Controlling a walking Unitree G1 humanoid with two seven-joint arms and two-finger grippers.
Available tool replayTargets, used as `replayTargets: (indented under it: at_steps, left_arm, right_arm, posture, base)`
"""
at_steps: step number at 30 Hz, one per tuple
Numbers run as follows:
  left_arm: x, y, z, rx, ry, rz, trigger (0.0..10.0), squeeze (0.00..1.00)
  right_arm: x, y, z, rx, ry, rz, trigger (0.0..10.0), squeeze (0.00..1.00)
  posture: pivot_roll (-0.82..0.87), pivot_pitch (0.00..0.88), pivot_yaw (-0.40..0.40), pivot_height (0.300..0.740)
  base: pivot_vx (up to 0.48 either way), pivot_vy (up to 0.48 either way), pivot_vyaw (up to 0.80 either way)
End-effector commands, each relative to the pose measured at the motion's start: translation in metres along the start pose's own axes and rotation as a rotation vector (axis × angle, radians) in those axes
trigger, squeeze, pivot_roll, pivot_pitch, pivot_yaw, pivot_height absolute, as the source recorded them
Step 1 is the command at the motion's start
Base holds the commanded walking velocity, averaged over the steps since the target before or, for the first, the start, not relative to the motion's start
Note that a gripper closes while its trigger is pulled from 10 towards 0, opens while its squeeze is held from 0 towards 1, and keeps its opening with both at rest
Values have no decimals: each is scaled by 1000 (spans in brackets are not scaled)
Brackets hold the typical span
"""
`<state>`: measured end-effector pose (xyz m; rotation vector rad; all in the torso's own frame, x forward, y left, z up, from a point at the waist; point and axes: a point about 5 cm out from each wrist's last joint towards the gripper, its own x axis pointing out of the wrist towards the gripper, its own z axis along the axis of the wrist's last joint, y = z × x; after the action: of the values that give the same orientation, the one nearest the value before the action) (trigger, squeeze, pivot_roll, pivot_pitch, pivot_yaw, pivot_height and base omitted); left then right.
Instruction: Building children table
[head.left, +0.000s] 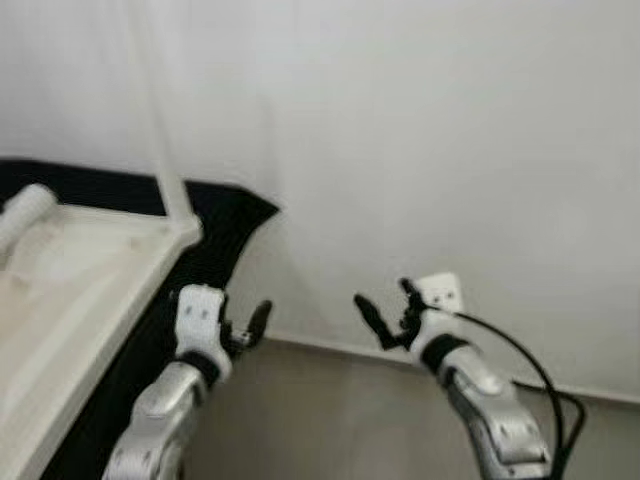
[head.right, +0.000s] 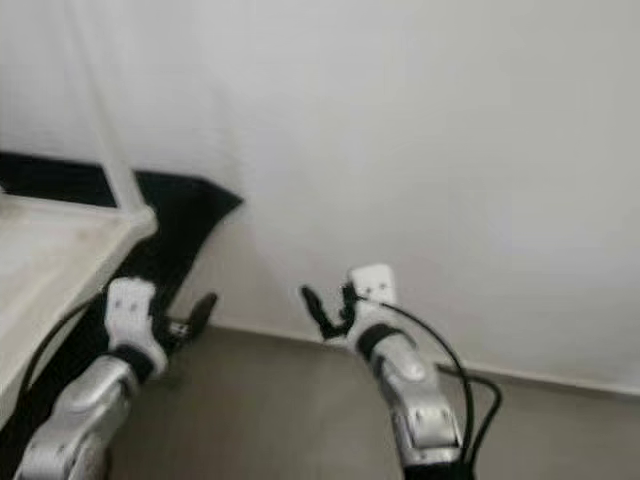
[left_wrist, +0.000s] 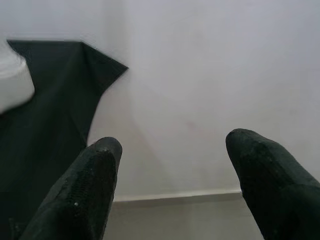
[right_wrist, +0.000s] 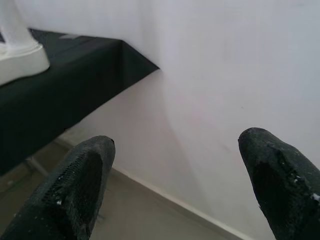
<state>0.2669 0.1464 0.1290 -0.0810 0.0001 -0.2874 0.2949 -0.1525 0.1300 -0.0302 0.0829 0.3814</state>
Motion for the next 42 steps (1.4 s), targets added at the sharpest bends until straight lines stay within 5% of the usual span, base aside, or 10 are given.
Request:
replayTargets:
  at_steps: [1, 7, 25, 42]
  left_arm:
    - [-2, -5, -1, 44, -4, -26, 10000, 0]
    - [-3, -13, -2, 131, 3, -78, 10000, 0]
    - [-1, -14, -3, 144, 9, -81, 10000, 0]
    - [6, -3, 5, 113, 5, 61, 10000, 0]
  right_arm:
    - [-3, -2, -4, -11, 4, 33, 10000, 0]
    - [-3, 2, -6, -41, 8, 113, 10000, 0]
    - [-2, 4, -7, -64, 4, 165, 10000, 0]
    - [0, 5, -4, -78, -4, 182, 10000, 0]
  posture:
    - [-49, 82, -6, 740]
    - [-49, 77, -11, 740]
    - [-48, 85, -12, 740]
    - [-50, 87, -8, 740]
  base:
    - [0, 0, 800]
    - [0, -174, 800]
    - [0, -160, 800]
    - [0, 0, 800]
